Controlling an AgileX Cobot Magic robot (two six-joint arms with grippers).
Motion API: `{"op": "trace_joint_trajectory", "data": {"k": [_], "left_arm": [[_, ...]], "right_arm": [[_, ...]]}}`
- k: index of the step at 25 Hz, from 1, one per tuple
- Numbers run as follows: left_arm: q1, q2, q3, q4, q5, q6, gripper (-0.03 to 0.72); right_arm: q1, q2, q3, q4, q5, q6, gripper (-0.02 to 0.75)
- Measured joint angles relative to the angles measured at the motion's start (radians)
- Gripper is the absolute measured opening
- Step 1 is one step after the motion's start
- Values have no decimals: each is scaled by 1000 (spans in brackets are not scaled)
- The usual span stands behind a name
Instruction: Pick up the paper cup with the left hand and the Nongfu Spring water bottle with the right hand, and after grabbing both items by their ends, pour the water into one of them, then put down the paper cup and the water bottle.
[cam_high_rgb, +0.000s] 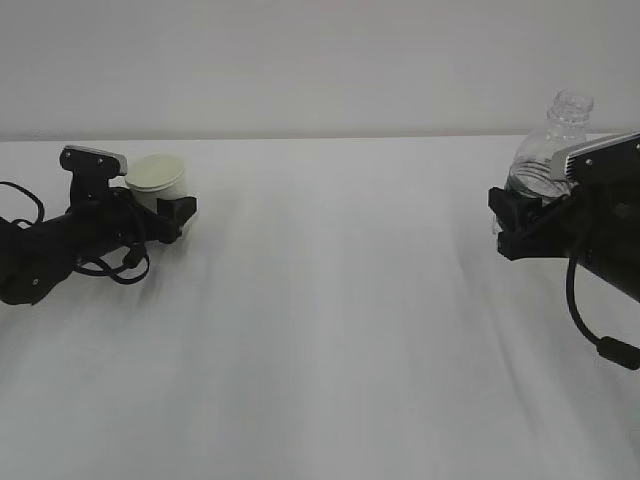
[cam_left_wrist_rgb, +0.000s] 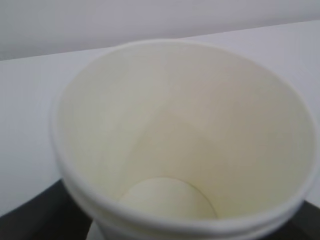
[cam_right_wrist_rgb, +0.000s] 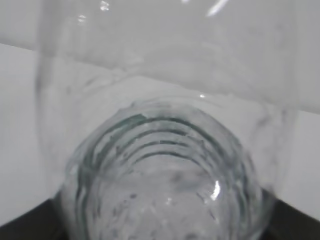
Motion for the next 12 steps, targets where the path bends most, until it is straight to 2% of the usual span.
{"op": "trace_joint_trajectory", "data": {"k": [5,12], "left_arm": [[0,0,-13,-2,-10,0,578],[0,0,-17,-5,-15,0,498]], "right_arm": [[0,0,0,0,0,0,449],[0,0,0,0,0,0,449]]}}
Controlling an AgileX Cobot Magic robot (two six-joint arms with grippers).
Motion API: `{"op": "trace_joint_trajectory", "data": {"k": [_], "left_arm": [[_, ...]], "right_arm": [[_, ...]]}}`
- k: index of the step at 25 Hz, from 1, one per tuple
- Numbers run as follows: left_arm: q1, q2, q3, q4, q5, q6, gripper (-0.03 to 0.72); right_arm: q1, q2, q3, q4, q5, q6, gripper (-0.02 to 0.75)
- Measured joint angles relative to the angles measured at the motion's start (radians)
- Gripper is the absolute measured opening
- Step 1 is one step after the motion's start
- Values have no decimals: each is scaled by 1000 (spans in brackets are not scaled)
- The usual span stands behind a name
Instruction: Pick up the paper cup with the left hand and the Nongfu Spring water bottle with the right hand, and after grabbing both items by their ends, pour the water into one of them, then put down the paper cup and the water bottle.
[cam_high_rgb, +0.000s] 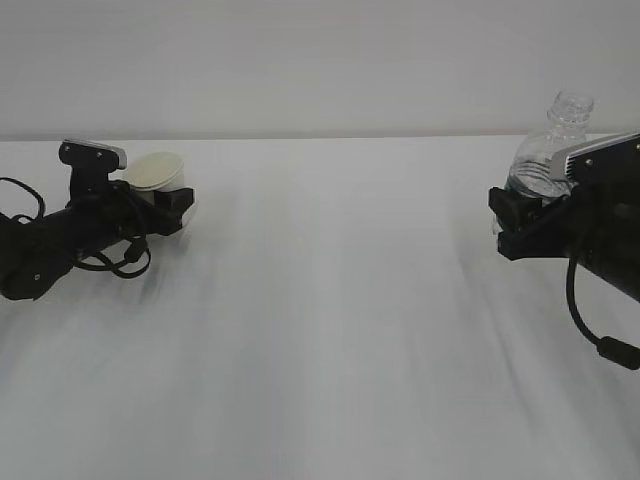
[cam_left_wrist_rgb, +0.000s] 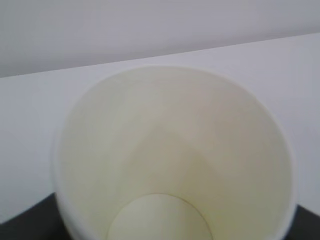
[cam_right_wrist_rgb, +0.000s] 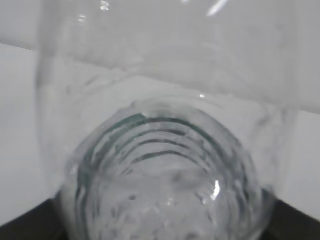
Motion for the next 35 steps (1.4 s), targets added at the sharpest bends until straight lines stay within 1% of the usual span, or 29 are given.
{"op": "trace_joint_trajectory", "data": {"k": [5,9,13,22,25,31,35], "left_arm": [[0,0,0,10,0,0,463],[0,0,0,63,-4,-24,461],[4,-16,0,168,-4,-93,459],[65,-107,0,475,-2,-302,460],[66,-136,0,565,-2,-350,459],[66,-169,0,717,-27,-477,460],[53,-196,0,772,-46,-518,459]], "right_arm": [[0,0,0,0,-1,0,449],[0,0,0,0,-1,0,449],[0,0,0,0,-1,0,449],[0,0,0,-2,-1,0,449],[0,0,0,-24,-1,0,449],[0,-28,0,-51,32,0,448],[0,-76,0,-56,76,0,448]]}}
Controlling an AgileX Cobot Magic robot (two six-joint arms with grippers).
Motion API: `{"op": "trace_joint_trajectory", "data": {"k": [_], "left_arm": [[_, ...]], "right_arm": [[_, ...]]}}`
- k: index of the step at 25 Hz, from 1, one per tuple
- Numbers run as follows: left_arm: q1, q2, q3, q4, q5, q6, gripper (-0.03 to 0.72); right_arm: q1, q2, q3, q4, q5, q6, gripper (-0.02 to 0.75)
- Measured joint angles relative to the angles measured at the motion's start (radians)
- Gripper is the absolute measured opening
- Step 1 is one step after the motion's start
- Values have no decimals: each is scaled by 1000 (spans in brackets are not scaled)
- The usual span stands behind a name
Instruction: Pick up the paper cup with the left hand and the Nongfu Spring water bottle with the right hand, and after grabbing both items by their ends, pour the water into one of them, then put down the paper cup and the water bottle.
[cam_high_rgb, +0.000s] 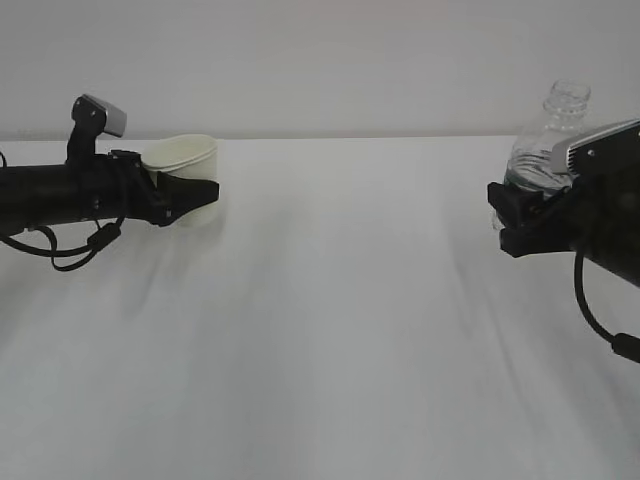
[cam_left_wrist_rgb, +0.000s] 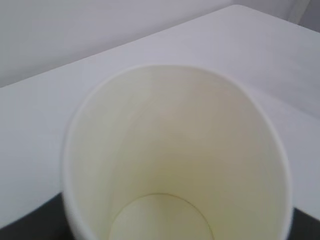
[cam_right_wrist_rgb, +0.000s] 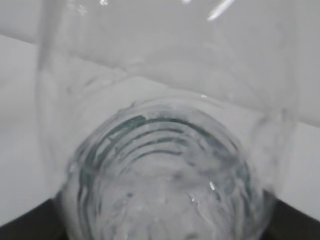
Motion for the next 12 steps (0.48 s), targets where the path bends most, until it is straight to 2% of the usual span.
{"op": "trace_joint_trajectory", "data": {"k": [6,12], "left_arm": [[-70,-21,0,40,-14,-32,460],[-183,-36,0,46,-16,-38,459]], "right_arm": [[0,-48,2,-46,52,10,448],[0,-94,2,-84,103,31,448]]}}
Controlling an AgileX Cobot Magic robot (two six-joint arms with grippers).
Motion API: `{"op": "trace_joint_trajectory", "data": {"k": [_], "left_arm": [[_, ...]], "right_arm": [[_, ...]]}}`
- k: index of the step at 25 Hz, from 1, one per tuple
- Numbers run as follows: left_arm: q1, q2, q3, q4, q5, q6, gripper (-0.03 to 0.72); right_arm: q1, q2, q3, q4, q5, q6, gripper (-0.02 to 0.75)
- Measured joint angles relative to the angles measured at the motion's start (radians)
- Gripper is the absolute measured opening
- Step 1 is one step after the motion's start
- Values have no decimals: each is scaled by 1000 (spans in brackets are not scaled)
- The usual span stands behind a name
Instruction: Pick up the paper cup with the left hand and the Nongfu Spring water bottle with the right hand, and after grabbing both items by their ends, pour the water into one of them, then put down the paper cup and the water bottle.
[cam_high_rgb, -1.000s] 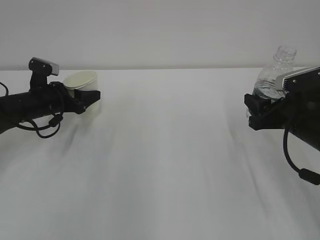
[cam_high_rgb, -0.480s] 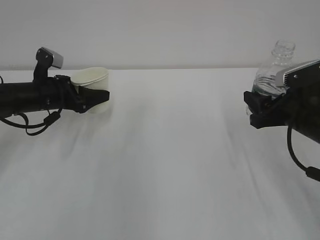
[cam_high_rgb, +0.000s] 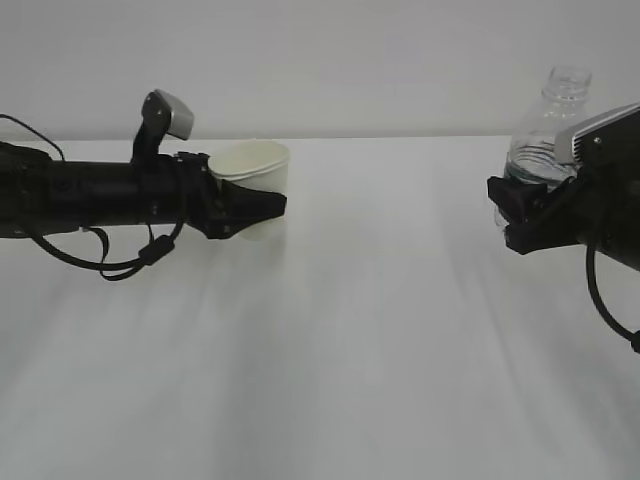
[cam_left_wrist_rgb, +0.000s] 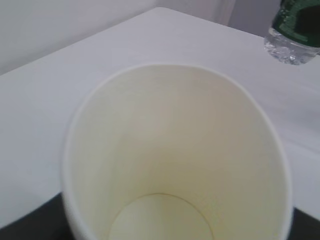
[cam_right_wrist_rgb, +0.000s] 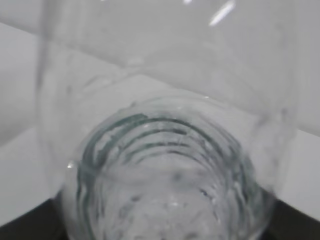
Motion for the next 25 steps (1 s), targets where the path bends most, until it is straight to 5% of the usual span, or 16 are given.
{"op": "trace_joint_trajectory", "data": {"k": [25], "left_arm": [[-303,-32,0,41,-24,-23,459]], "right_arm": [[0,-199,-16,-216,365,75,448]]}}
